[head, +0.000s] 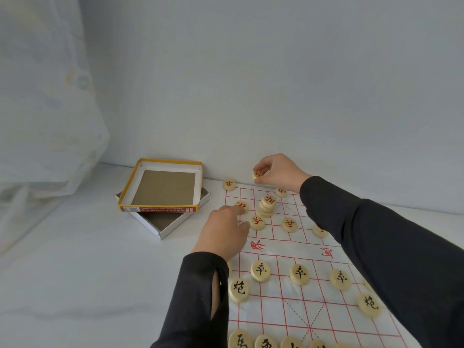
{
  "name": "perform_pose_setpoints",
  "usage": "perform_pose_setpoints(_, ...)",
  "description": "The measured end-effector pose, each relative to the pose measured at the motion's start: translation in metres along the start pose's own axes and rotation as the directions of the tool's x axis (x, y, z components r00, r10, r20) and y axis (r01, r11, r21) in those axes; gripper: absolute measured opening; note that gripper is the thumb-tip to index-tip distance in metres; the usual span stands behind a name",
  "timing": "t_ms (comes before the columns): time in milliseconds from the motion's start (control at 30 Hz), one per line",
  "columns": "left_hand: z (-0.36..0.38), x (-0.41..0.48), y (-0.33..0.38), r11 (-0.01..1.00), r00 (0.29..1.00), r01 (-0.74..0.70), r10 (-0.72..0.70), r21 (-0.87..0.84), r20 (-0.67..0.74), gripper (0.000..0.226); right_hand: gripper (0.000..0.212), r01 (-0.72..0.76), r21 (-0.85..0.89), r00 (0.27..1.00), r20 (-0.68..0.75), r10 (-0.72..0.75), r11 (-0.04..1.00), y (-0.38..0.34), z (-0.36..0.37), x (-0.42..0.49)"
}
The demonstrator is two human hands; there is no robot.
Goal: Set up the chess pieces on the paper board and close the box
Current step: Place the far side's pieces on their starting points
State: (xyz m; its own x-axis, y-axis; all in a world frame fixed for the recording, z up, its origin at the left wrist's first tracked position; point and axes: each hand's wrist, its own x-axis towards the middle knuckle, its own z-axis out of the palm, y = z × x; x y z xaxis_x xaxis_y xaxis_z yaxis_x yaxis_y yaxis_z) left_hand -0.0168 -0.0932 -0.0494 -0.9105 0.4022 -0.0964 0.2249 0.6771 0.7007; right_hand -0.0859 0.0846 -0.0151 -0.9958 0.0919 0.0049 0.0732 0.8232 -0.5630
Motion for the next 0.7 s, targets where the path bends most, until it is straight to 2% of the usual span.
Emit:
perform_pose_setpoints(167, -0.003, 0.004, -0.005, 1.000, 0.996, -0.026, 0.026, -0.004, -0.081, 0.040, 0.033, 0.040, -0.276, 0.996, 0.091, -0.016, 0.960, -0.007, 0.023, 0.021)
perform_pose_setpoints(267, -0.005, 0.004, -0.009, 0.999, 0.993, -0.038, 0.037, -0.012, -0.114, 0.039, 0.030, 0.072, -0.380, 0.989, 0.147, -0.016, 0.922, -0.008, 0.030, 0.026)
perform_pose_setpoints(700, -0.008, 0.005, -0.008, 0.999, 0.992, -0.041, 0.036, -0.036, -0.123, 0.039, 0.028, 0.113, -0.467, 0.989, 0.140, -0.053, 0.877, -0.008, 0.044, 0.033)
